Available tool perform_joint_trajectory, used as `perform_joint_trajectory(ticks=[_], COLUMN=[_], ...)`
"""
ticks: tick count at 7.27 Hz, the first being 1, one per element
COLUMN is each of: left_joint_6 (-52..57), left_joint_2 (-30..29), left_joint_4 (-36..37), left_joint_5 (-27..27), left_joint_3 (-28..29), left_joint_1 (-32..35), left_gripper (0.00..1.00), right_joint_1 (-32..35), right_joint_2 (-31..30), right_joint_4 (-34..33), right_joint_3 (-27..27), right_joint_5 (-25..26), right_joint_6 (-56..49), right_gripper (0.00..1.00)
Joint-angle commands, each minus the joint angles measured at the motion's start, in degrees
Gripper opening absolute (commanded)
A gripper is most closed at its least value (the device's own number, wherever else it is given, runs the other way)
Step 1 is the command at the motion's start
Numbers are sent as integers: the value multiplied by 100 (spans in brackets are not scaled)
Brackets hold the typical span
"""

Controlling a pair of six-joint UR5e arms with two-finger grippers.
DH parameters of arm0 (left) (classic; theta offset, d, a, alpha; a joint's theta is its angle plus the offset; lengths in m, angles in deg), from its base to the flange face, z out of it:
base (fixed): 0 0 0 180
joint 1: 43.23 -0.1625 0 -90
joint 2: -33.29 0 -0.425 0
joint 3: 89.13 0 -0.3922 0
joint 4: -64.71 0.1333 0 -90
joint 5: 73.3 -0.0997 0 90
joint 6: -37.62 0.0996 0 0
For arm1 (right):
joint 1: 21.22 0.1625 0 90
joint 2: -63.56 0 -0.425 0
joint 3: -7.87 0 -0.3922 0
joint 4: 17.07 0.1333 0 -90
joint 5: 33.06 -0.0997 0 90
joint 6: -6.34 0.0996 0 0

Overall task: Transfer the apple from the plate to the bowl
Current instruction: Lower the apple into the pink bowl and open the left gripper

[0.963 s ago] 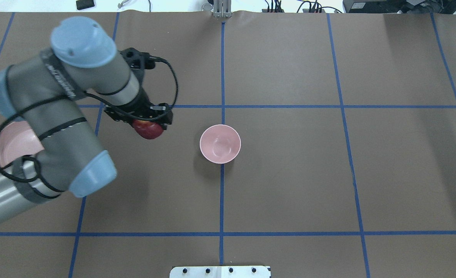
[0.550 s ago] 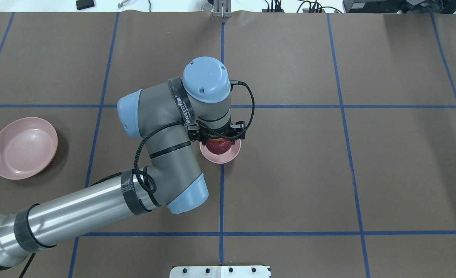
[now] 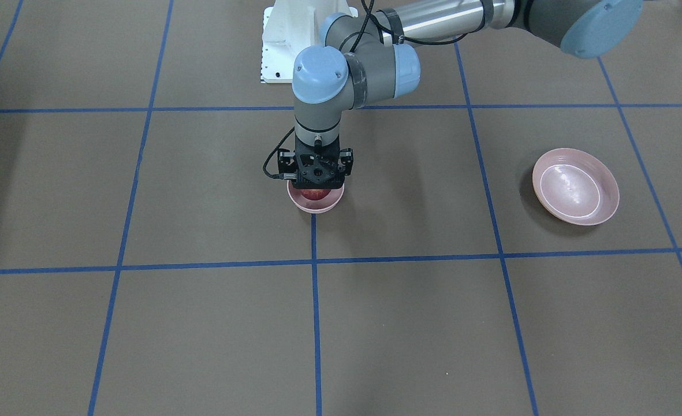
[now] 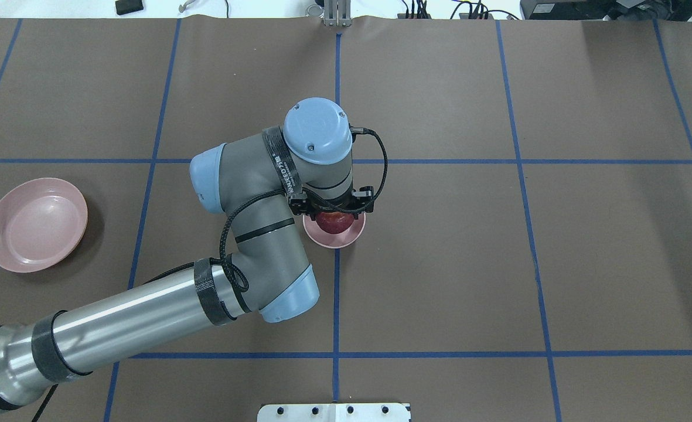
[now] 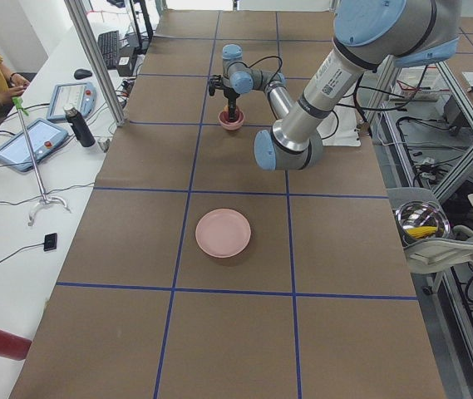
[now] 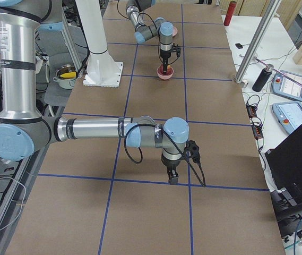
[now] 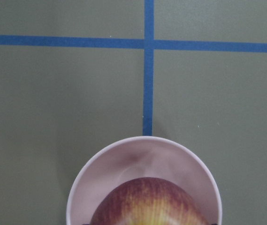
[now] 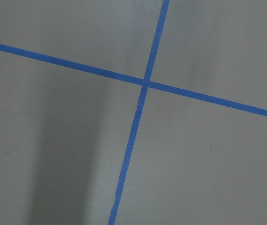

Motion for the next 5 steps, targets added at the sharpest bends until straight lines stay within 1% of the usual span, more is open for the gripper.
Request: perform_joint_trajectory(ticks=[1, 2, 5], left_joint_6=[26, 35, 44], left_joint_2=[14, 22, 23], left_joint_4=[-12, -12, -161], left_joint_5=[-12, -39, -65], left_joint_3=[10, 1, -104], left_joint_1=[-17, -17, -9], left_gripper=[87, 97, 97], right_joint_1=[0, 0, 0], right_joint_2=[0, 0, 0], right_joint_4=[0, 0, 0], right_joint_3=[-6, -6, 2], right_joint_5=[0, 0, 0], right_joint_6=[0, 0, 0], right_gripper=[100, 100, 100])
